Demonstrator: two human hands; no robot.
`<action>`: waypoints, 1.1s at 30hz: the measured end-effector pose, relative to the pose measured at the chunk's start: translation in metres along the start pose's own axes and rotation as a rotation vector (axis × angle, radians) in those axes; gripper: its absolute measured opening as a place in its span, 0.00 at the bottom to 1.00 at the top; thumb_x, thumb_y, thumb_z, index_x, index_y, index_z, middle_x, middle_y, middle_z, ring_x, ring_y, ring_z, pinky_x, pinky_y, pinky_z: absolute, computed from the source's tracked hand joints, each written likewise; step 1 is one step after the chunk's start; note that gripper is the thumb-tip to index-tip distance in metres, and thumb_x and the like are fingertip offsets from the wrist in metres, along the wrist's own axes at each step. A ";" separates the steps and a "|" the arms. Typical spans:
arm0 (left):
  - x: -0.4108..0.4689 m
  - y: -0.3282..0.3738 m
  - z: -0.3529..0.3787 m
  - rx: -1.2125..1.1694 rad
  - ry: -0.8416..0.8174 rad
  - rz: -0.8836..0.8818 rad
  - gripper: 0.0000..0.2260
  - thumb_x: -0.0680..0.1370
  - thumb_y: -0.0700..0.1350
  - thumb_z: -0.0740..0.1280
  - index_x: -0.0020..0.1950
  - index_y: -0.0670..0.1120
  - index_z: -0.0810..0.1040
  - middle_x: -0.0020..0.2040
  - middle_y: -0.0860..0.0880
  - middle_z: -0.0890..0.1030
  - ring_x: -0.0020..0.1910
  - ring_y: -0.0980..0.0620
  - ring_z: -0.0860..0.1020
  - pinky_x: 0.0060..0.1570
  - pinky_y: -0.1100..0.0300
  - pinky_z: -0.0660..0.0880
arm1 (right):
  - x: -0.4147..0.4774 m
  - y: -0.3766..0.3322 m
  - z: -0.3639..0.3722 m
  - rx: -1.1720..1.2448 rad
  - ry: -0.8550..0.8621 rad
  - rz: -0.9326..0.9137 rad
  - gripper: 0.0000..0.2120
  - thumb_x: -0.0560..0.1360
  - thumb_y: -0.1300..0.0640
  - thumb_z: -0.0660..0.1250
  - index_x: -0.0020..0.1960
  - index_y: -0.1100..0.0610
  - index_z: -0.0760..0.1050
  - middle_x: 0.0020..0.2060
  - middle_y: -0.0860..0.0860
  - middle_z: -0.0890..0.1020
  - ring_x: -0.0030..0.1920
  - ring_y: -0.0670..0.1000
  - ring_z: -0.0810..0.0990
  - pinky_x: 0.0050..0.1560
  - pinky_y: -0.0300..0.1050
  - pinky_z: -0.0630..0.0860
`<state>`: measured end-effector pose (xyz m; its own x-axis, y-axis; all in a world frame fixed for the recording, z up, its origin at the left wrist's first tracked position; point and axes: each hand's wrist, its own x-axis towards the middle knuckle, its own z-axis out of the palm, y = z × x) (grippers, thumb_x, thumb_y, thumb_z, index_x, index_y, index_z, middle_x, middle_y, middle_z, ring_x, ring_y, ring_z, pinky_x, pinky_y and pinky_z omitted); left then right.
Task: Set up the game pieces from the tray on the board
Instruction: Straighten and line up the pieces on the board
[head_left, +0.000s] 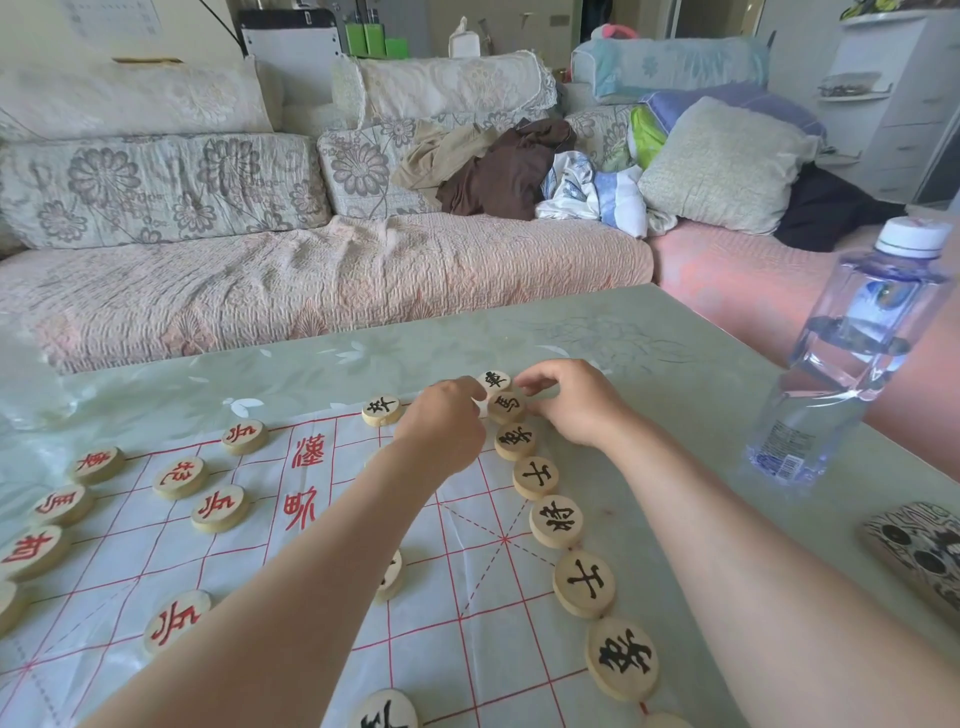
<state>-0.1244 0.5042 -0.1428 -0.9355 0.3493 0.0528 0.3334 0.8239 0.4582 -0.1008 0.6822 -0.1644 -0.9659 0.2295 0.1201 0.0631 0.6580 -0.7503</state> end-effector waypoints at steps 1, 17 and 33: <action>0.001 -0.001 0.000 -0.012 0.003 0.005 0.22 0.75 0.36 0.58 0.66 0.54 0.73 0.60 0.54 0.78 0.54 0.50 0.77 0.48 0.54 0.78 | 0.000 0.000 0.000 -0.003 -0.014 -0.005 0.12 0.72 0.57 0.74 0.51 0.42 0.82 0.49 0.41 0.83 0.51 0.44 0.80 0.51 0.38 0.70; 0.009 0.000 0.004 -0.051 -0.008 0.075 0.15 0.77 0.45 0.67 0.63 0.53 0.77 0.58 0.53 0.79 0.46 0.48 0.80 0.43 0.54 0.80 | -0.004 -0.003 -0.002 0.031 -0.087 -0.026 0.13 0.72 0.59 0.75 0.53 0.44 0.83 0.50 0.40 0.83 0.52 0.43 0.80 0.52 0.38 0.71; 0.012 0.001 0.010 -0.044 0.020 0.087 0.13 0.76 0.44 0.68 0.60 0.49 0.78 0.55 0.50 0.81 0.46 0.48 0.79 0.43 0.53 0.80 | -0.003 -0.003 -0.002 0.029 -0.095 -0.010 0.15 0.73 0.61 0.72 0.55 0.44 0.83 0.51 0.39 0.84 0.52 0.42 0.80 0.53 0.37 0.73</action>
<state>-0.1342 0.5132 -0.1506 -0.9056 0.4093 0.1115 0.4084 0.7703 0.4897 -0.0974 0.6805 -0.1611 -0.9859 0.1531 0.0671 0.0469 0.6388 -0.7679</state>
